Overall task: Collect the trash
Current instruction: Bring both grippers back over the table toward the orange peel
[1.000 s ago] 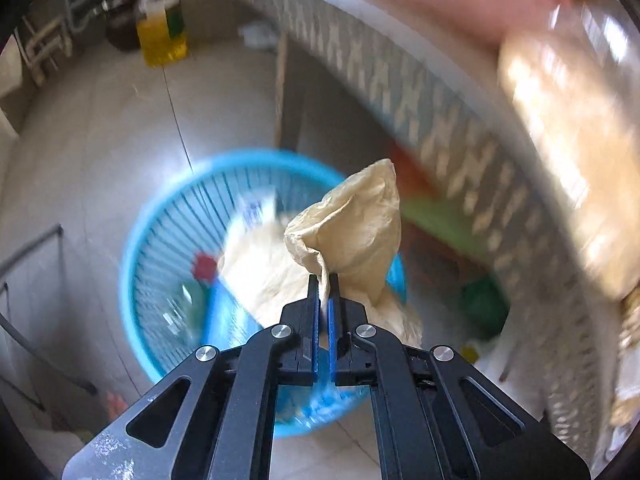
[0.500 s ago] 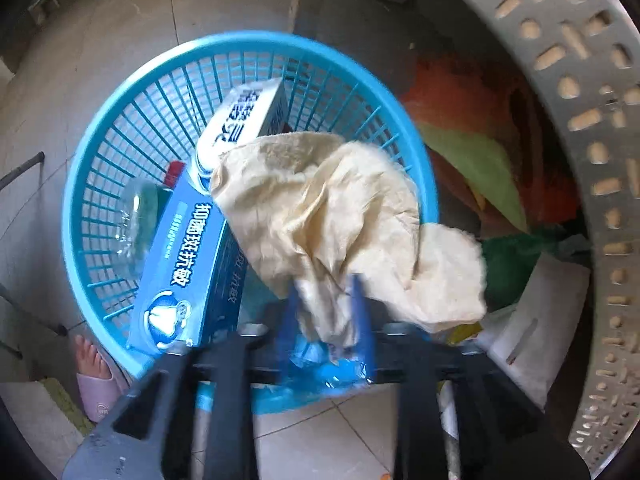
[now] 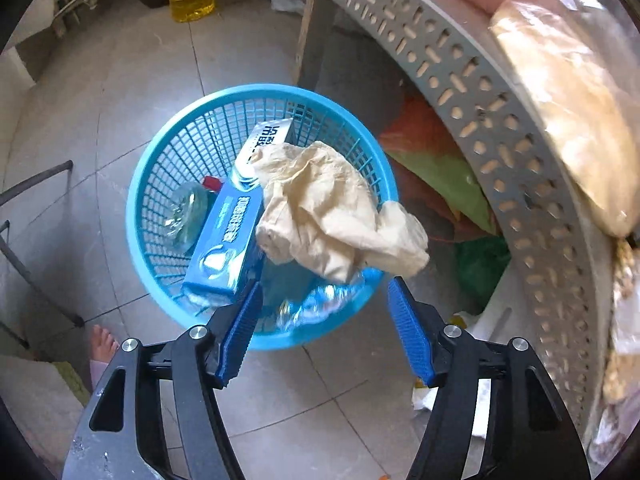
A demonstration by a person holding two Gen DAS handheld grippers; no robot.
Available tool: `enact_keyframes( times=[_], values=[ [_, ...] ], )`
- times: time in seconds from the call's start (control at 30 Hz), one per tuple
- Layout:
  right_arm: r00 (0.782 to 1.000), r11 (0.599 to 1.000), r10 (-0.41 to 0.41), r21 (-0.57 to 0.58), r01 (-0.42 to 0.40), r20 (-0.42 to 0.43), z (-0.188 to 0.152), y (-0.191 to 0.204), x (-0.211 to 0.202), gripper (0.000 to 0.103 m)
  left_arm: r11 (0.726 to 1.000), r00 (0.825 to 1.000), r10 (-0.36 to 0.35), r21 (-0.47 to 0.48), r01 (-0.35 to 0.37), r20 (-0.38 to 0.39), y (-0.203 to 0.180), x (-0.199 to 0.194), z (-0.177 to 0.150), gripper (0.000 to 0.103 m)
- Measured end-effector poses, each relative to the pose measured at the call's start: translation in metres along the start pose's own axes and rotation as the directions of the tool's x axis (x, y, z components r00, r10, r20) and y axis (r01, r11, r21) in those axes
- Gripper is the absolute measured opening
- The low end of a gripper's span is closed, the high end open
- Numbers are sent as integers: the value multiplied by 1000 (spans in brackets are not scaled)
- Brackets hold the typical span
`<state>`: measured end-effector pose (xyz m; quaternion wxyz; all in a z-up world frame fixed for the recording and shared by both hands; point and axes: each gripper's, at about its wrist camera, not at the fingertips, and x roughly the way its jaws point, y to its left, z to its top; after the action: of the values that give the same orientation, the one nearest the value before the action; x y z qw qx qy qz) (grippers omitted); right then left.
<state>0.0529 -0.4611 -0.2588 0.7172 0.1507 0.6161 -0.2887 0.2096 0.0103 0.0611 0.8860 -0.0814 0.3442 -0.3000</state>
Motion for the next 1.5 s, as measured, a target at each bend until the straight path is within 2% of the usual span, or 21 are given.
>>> enact_keyframes(
  times=[0.2, 0.3, 0.37, 0.5, 0.77, 0.93, 1.03, 1.27, 1.5],
  values=[
    [997, 998, 48, 37, -50, 67, -23, 3, -68, 64, 1000, 1000, 15, 18, -15, 27, -3, -13, -6, 79],
    [984, 989, 127, 55, -135, 125, -26, 12, -106, 70, 999, 999, 27, 21, -28, 21, -2, -12, -9, 80],
    [966, 977, 191, 62, -204, 177, -36, 22, -139, 76, 999, 999, 44, 20, -44, 4, -2, -11, -11, 81],
    [923, 958, 270, 22, -286, 274, -46, 42, -194, 88, 996, 996, 85, 35, -85, 2, -7, -14, -13, 84],
    [852, 934, 341, -36, -357, 397, -47, 62, -263, 95, 989, 990, 143, 34, -144, 11, -13, -29, -23, 94],
    [828, 932, 350, -73, -355, 439, -49, 75, -281, 95, 984, 984, 176, 35, -177, 19, -13, -38, -29, 97],
    [826, 929, 362, -90, -359, 433, -51, 88, -291, 95, 980, 981, 195, 39, -196, 19, -13, -41, -32, 97],
    [787, 889, 453, -144, -435, 419, -49, 112, -302, 95, 970, 971, 239, 40, -240, 18, -6, -52, -42, 97],
    [747, 836, 548, -231, -497, 377, -44, 149, -312, 95, 957, 957, 289, -6, -289, 4, 13, -64, -57, 97]
  ],
)
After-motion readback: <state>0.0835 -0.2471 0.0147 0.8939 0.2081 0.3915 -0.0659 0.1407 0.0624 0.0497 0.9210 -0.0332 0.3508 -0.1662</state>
